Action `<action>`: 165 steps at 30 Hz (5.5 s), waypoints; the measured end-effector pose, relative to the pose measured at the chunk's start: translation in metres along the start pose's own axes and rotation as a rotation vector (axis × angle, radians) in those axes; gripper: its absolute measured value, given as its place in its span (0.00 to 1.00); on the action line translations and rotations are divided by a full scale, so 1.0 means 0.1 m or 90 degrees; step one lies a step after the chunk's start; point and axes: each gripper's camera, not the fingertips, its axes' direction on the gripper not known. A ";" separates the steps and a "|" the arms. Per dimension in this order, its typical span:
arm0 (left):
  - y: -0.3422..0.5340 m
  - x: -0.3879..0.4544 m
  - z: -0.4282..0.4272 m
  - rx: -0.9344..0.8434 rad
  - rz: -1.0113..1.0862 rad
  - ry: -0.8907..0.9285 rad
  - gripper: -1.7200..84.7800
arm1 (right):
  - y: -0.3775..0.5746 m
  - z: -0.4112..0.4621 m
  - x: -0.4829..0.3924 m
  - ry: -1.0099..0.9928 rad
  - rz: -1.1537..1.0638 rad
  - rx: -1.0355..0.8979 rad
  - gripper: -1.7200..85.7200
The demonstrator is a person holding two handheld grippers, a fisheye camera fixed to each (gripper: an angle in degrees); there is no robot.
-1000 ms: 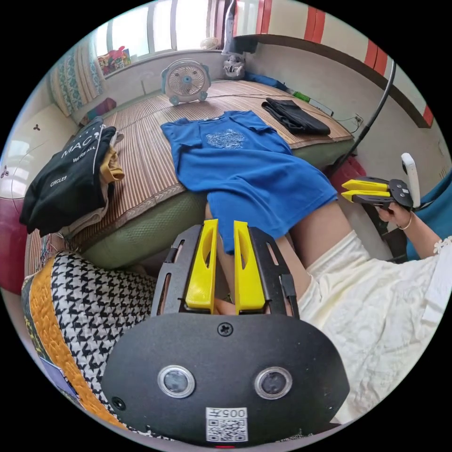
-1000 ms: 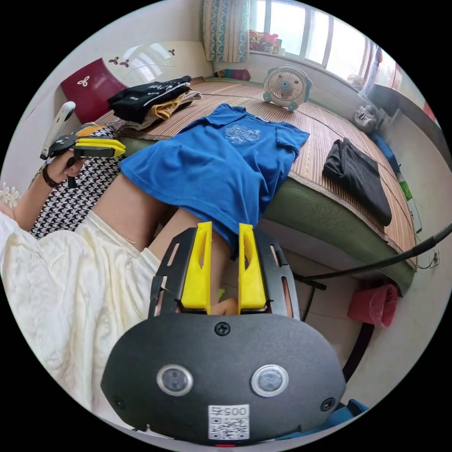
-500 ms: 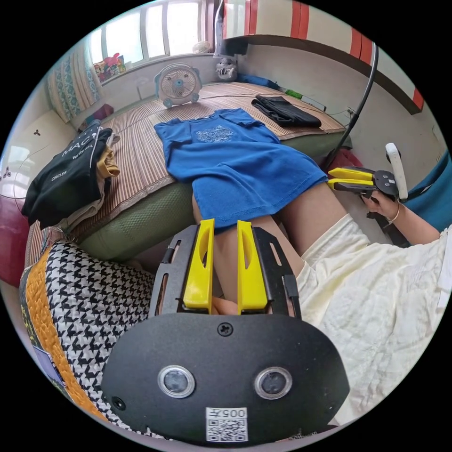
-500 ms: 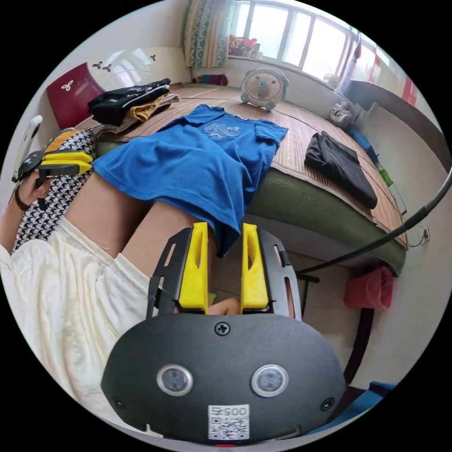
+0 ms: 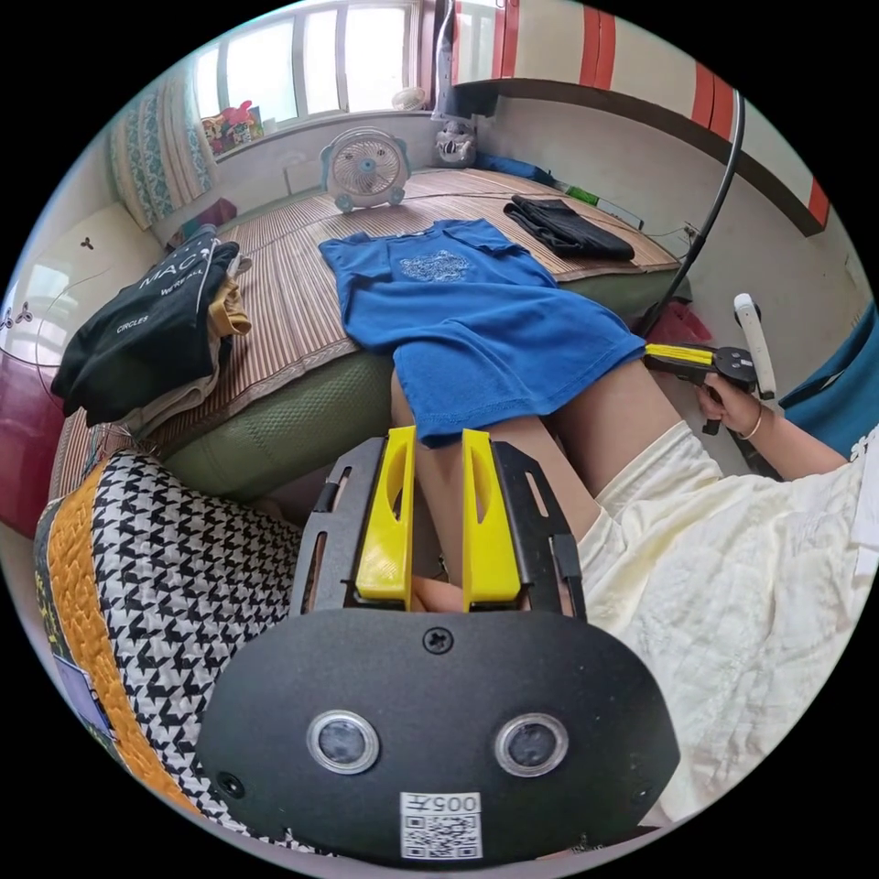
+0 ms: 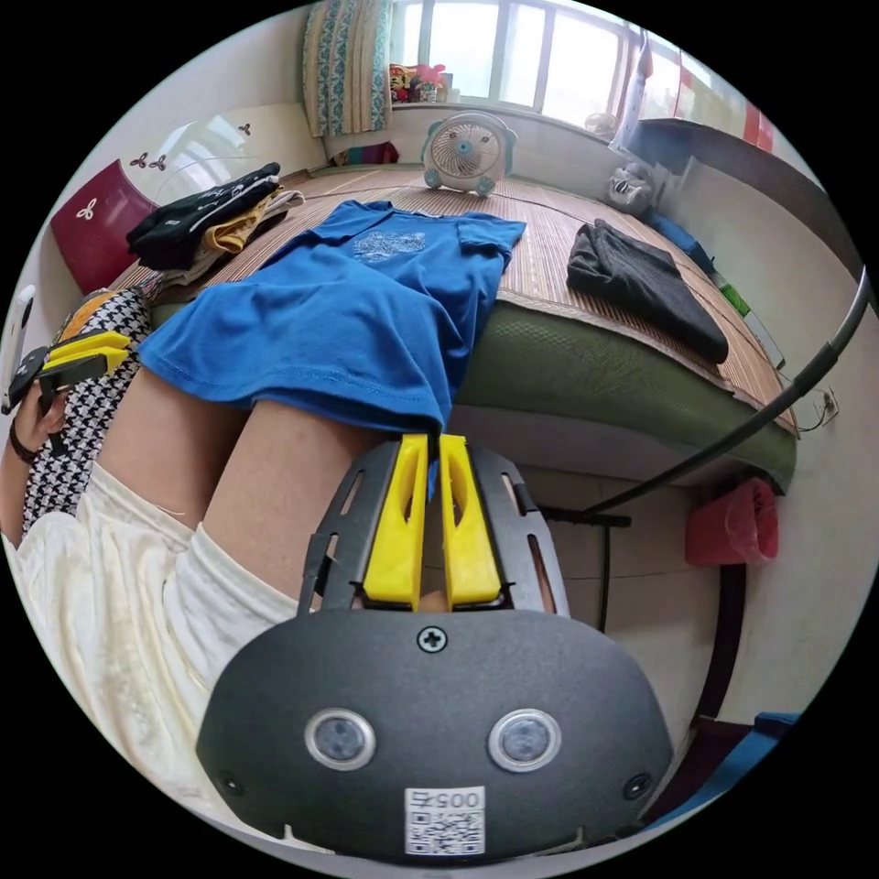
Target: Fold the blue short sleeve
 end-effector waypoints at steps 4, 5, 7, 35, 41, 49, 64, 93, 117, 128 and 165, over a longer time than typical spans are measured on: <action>0.09 -0.03 -0.02 0.000 0.002 -0.007 0.12 | -0.05 -0.17 -0.02 0.043 -0.010 0.014 0.00; 0.10 -0.03 -0.02 0.000 0.002 -0.008 0.12 | -0.07 -0.26 -0.01 0.056 -0.005 0.028 0.00; 0.13 -0.05 -0.01 -0.001 0.004 -0.009 0.12 | -0.11 -0.40 0.04 0.068 0.007 0.052 0.00; 0.90 -0.96 -0.73 0.184 -0.121 0.060 0.02 | -0.19 -0.35 -0.11 0.035 -0.059 0.046 0.00; 1.24 -1.24 -0.75 0.211 -0.201 0.089 0.02 | -0.03 -0.08 -0.25 -0.029 -0.074 0.004 0.01; 1.27 -1.29 -0.72 0.218 -0.201 0.074 0.02 | 0.10 0.19 -0.22 -0.018 -0.023 -0.030 0.06; 1.28 -1.24 -0.61 0.207 -0.200 0.042 0.02 | 0.26 0.33 -0.30 0.033 -0.010 -0.016 0.11; 1.09 -1.16 -0.37 0.208 -0.204 0.033 0.02 | 0.36 -0.22 -0.54 0.144 0.013 0.075 0.01; 0.11 -1.32 -0.43 0.330 -0.222 0.003 0.02 | -0.56 -1.34 -0.09 0.188 0.095 0.277 0.01; -1.51 -1.89 0.59 0.239 -0.302 -0.063 0.02 | -2.21 -0.43 0.46 0.166 0.191 0.143 0.01; -3.13 -2.67 2.52 0.169 -0.471 -0.075 0.01 | -4.02 1.03 1.18 0.074 0.291 0.047 0.04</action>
